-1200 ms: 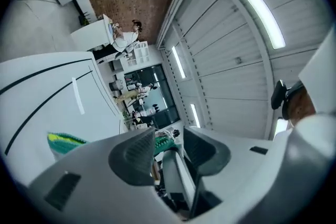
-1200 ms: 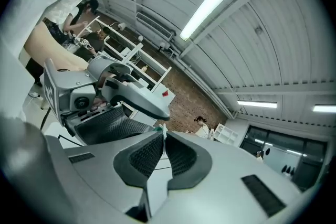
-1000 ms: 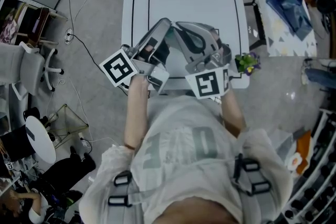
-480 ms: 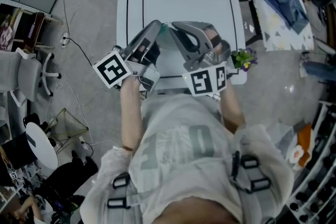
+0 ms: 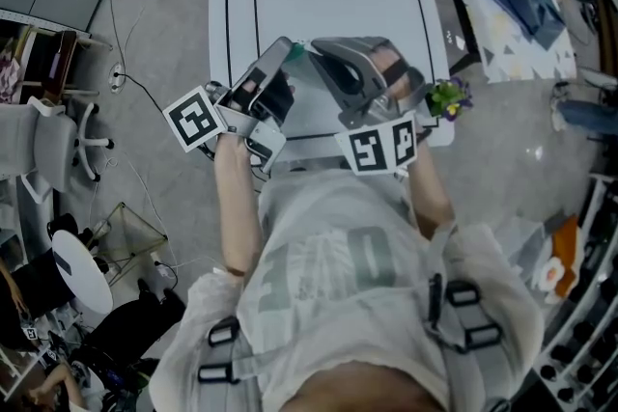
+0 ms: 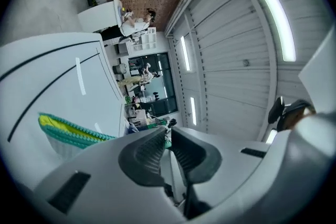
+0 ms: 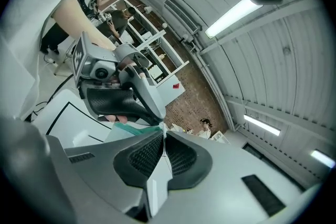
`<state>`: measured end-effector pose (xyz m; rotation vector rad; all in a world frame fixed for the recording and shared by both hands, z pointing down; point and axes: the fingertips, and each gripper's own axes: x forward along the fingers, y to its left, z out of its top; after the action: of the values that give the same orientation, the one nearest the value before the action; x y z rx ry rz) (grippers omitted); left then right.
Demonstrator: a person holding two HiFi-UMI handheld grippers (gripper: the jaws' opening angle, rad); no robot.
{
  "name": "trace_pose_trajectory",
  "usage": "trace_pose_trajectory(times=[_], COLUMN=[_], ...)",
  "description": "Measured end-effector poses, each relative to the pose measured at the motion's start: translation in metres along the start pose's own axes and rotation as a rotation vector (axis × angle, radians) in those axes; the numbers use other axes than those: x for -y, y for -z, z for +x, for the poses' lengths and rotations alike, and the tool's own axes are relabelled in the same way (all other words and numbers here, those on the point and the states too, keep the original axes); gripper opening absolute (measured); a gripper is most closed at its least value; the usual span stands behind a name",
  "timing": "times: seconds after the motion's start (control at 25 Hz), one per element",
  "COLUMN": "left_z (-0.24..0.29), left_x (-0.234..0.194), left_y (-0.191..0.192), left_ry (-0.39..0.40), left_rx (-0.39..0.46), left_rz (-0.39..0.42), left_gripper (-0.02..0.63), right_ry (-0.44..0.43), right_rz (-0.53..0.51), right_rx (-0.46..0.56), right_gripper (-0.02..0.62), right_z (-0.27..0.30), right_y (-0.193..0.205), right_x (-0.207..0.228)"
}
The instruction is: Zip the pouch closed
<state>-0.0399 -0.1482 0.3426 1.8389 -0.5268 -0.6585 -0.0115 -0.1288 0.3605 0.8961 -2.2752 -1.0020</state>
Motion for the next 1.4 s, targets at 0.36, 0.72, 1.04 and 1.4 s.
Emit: trace_pose_trajectory(times=[0.36, 0.72, 1.04, 1.4], left_z=[-0.001, 0.003, 0.002, -0.003], left_x=[0.004, 0.0, -0.001, -0.016], left_y=[-0.002, 0.005, 0.002, -0.002], left_ry=[0.118, 0.064, 0.028, -0.067], left_rx=[0.078, 0.027, 0.052, 0.092], left_rz=[-0.231, -0.209, -0.166, -0.107], left_gripper=[0.087, 0.029, 0.011, 0.008], right_ry=[0.013, -0.013, -0.001, 0.013], right_rz=[-0.24, -0.263, -0.249, -0.203], right_rx=[0.003, -0.007, -0.019, -0.03], right_gripper=[0.021, 0.021, 0.021, 0.018], right_z=[-0.007, -0.006, -0.004, -0.007], right_y=[-0.005, -0.003, -0.005, -0.003], right_x=[-0.004, -0.014, -0.015, -0.012])
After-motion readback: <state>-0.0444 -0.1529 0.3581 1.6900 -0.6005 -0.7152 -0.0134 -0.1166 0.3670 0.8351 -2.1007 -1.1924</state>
